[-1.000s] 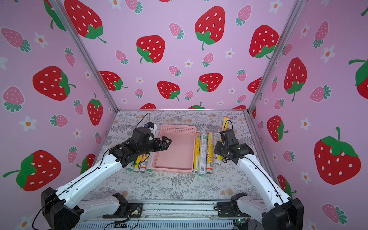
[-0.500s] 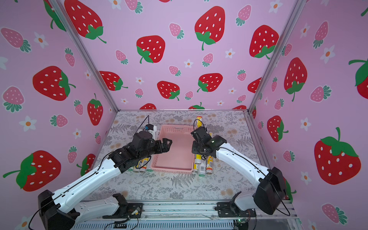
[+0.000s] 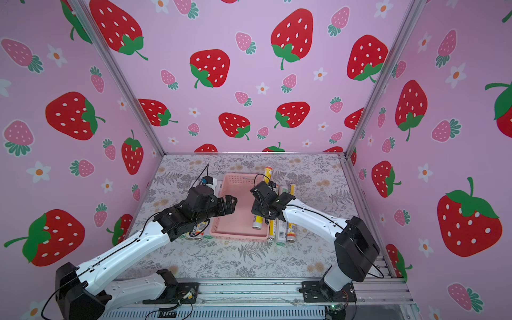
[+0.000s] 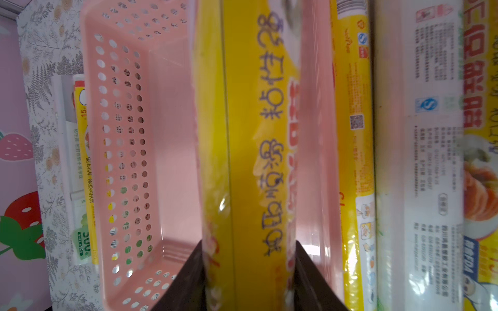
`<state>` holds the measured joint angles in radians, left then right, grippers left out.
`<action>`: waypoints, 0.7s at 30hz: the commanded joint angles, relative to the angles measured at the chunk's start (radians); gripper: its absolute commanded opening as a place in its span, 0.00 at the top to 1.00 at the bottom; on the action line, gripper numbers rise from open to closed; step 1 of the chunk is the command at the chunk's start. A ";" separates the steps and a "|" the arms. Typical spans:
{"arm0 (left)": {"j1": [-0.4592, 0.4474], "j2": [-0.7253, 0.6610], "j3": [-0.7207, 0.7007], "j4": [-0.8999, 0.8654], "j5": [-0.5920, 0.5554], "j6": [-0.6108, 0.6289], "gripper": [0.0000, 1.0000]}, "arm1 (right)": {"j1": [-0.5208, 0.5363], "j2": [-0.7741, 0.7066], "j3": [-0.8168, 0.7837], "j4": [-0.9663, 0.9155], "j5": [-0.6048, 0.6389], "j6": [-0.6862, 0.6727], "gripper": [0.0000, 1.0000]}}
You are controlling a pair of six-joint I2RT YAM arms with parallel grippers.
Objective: Put the plastic wrap into the basket
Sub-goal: Place the plastic wrap in the basket.
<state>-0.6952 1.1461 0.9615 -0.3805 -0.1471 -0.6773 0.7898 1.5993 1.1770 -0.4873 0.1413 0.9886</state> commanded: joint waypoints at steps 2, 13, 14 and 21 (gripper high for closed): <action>0.008 0.002 0.001 -0.024 -0.006 0.016 0.02 | 0.028 0.036 0.028 0.030 -0.001 0.046 0.77; 0.057 -0.022 -0.017 -0.018 0.036 0.028 0.01 | 0.066 0.114 0.047 0.004 0.006 0.055 0.77; 0.060 -0.020 -0.017 -0.022 0.039 0.031 0.01 | 0.066 0.124 0.051 -0.005 0.013 0.049 0.77; 0.078 -0.024 -0.025 -0.041 0.041 0.043 0.00 | 0.066 0.180 0.080 -0.034 0.012 0.027 0.75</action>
<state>-0.6296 1.1320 0.9443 -0.4000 -0.1143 -0.6540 0.8524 1.7634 1.2209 -0.4957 0.1371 1.0351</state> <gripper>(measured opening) 0.997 0.445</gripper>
